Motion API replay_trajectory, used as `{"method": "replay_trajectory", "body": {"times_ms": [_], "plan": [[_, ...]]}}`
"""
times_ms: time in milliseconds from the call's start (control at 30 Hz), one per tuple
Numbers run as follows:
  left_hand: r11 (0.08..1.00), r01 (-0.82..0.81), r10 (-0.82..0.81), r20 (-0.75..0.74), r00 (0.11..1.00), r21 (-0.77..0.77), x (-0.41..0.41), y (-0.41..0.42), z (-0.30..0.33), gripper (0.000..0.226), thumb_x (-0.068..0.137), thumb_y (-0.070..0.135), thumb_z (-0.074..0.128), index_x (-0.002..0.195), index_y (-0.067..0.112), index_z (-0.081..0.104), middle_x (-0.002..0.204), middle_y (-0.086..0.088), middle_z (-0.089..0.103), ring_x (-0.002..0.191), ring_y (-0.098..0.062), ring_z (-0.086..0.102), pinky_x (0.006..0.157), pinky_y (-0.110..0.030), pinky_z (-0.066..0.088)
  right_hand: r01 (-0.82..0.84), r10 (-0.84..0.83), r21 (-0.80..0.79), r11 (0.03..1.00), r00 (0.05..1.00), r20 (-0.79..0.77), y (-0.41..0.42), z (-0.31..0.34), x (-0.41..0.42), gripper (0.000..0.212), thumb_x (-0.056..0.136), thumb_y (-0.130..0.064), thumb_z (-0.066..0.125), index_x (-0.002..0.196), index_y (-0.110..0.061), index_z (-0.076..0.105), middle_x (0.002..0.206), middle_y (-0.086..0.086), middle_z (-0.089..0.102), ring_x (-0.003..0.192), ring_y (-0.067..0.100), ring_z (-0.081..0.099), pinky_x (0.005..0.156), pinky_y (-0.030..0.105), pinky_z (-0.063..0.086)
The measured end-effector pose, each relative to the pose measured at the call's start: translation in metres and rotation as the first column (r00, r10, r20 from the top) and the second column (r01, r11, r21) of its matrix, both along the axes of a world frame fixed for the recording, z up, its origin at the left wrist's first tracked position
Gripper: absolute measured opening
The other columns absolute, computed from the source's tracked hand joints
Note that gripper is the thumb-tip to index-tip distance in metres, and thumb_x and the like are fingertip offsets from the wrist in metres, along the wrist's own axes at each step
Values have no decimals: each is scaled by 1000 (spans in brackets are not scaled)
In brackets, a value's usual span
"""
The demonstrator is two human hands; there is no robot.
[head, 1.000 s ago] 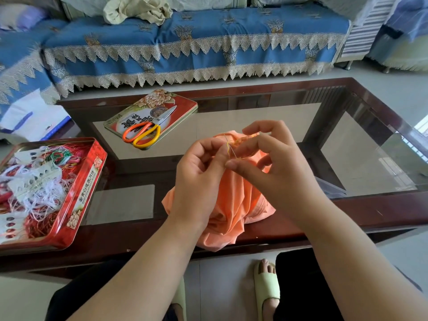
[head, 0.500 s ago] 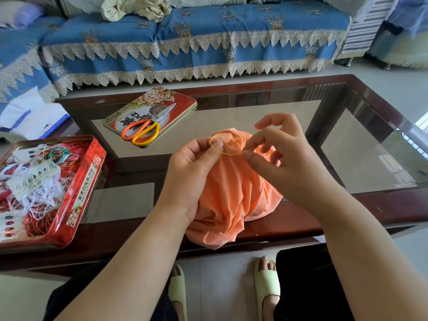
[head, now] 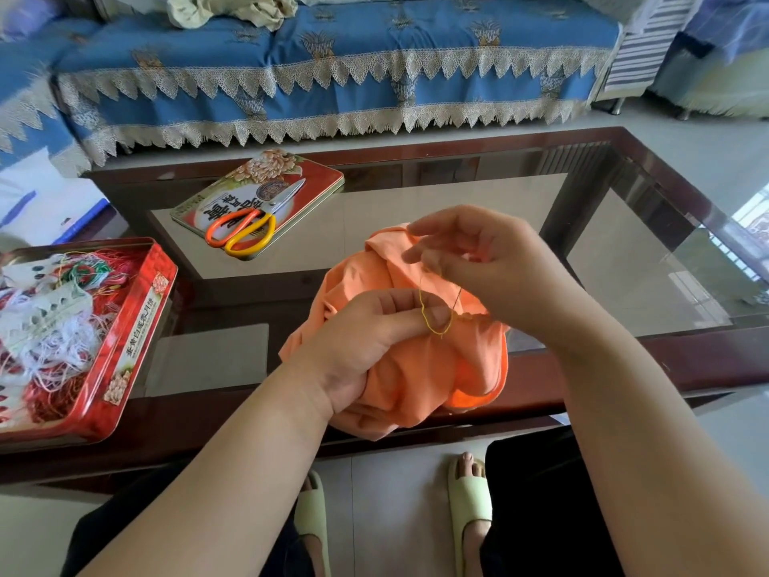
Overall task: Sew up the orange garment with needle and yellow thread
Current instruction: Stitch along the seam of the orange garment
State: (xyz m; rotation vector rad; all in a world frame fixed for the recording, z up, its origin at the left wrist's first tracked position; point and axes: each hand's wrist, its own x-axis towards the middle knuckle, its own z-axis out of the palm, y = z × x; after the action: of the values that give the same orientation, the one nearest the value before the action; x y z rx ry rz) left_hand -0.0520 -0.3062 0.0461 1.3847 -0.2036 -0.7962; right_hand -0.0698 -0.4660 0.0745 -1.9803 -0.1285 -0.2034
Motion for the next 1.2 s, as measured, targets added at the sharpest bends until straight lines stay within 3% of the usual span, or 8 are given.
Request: {"method": "replay_trajectory", "body": {"times_ms": [100, 300, 433, 633, 700, 867, 1000, 1200], "plan": [[997, -40, 38, -35, 999, -61, -3, -5, 0, 15, 67, 25, 70, 77, 14, 72, 80, -6, 69, 78, -16, 65, 74, -26, 53, -28, 17, -116, 993, 996, -91, -3, -3, 3, 47, 86, 11, 43, 114, -24, 59, 89, -2, 72, 83, 13, 66, 86, 35, 53], [990, -111, 106, -52, 993, -86, -3, -6, 0, 13, 69, 22, 68, 79, 13, 69, 76, -3, 72, 73, -11, 69, 67, -21, 55, 229, -228, -67, 971, 973, 14, -8, -5, 8, 19, 100, -15, 46, 114, -22, 56, 88, -11, 66, 82, 5, 64, 86, 36, 53], [983, -139, 121, -151, 981, -117, -2, -5, 2, 13, 70, 21, 68, 80, 14, 70, 80, -5, 73, 74, -13, 70, 64, -23, 56, 320, -321, -30, 947, 946, -36, -12, -1, 4, 14, 96, -25, 56, 95, -12, 62, 77, -3, 70, 73, 12, 68, 82, 39, 57], [973, -165, 137, -172, 976, -164, -1, -4, 2, 15, 73, 20, 66, 86, 13, 69, 85, -7, 72, 78, -16, 69, 71, -25, 58, 165, -195, -137, 977, 949, -246, -11, 5, -8, 39, 92, -47, 53, 75, -18, 72, 69, 1, 71, 69, 18, 66, 74, 31, 58], [977, -155, 136, -133, 982, -144, -1, -4, 2, 17, 73, 23, 67, 88, 14, 71, 89, -8, 72, 85, -18, 68, 78, -28, 57, 88, -134, -165, 982, 945, -297, -9, 5, -10, 37, 85, -53, 59, 74, -21, 74, 74, 11, 68, 64, 19, 57, 66, 32, 49], [983, -164, 164, -8, 986, -84, -2, -4, 3, 14, 69, 28, 70, 80, 20, 74, 88, -4, 74, 86, -16, 68, 81, -30, 51, 116, -125, -51, 992, 969, -214, -6, 5, -10, 20, 85, -36, 69, 78, -18, 74, 75, 5, 69, 67, 8, 54, 65, 26, 44], [993, -99, 102, 44, 994, -67, -3, -2, 5, 10, 72, 27, 69, 77, 22, 74, 86, 0, 74, 83, -11, 69, 76, -23, 53, 172, -167, 32, 985, 978, -124, -3, 8, -5, 19, 93, -26, 61, 81, -12, 68, 65, -2, 60, 55, 8, 49, 54, 23, 41], [997, 63, -60, 70, 996, -52, -7, 0, 10, 18, 76, 23, 66, 90, 15, 73, 91, 1, 75, 86, -6, 69, 74, -16, 51, 159, -98, 341, 926, 977, -189, 3, 29, 4, 21, 103, -22, 42, 86, -12, 47, 64, 6, 67, 38, 18, 50, 36, 21, 35]]}}
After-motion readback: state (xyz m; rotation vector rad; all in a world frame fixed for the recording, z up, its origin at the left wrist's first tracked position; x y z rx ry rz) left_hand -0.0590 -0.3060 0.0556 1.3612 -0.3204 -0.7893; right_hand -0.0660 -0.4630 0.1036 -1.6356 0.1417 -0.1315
